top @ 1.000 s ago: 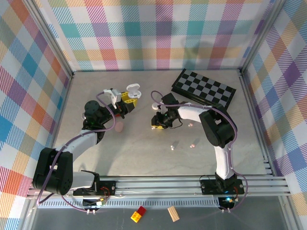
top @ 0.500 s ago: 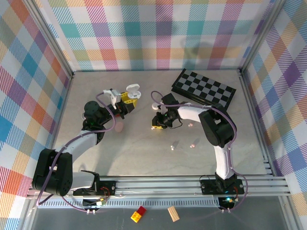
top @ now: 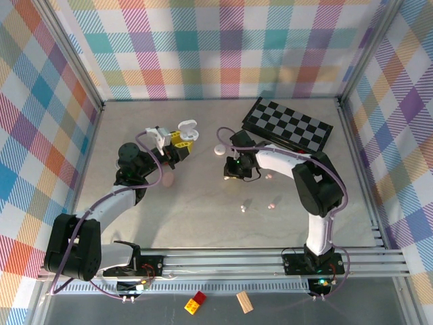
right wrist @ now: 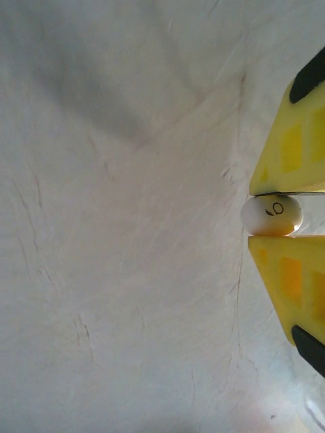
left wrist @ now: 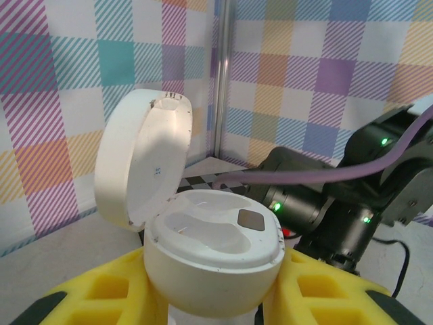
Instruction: Insert the wireless bluetooth earbuds into the charging case
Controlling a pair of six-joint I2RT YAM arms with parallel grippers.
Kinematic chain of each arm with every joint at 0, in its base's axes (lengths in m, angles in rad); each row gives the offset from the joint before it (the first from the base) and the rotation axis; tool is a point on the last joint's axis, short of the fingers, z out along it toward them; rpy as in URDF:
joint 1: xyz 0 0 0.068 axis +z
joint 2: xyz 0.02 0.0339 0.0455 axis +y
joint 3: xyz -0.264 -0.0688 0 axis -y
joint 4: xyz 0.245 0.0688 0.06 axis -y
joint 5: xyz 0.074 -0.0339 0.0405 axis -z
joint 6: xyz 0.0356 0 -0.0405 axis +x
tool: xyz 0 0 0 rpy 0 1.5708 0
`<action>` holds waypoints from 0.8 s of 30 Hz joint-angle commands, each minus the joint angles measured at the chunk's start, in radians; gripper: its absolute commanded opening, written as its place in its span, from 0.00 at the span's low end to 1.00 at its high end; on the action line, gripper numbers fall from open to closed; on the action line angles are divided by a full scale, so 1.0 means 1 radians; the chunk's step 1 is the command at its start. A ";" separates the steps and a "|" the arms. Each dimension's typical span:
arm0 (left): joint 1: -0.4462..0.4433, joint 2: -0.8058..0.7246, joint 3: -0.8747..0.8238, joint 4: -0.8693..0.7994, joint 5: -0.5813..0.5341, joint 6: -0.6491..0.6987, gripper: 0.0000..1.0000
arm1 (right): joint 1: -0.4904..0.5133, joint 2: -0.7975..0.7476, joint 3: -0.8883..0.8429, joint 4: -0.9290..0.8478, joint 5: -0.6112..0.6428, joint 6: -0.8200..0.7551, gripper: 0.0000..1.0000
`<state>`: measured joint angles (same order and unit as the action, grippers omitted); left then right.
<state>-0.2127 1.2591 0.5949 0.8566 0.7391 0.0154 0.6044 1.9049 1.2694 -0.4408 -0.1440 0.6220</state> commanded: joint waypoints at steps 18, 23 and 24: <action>0.010 -0.007 0.011 -0.024 0.021 0.046 0.33 | 0.000 -0.186 -0.098 -0.031 0.187 -0.071 0.17; -0.018 -0.001 0.014 -0.028 0.011 0.072 0.33 | 0.000 -0.328 -0.179 0.124 0.092 -0.110 0.17; -0.026 0.001 0.015 -0.031 0.008 0.081 0.33 | 0.000 -0.357 -0.182 0.139 0.070 -0.125 0.17</action>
<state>-0.2230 1.2572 0.5949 0.8131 0.7403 0.0555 0.6044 1.6241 1.1023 -0.4213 0.0055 0.5484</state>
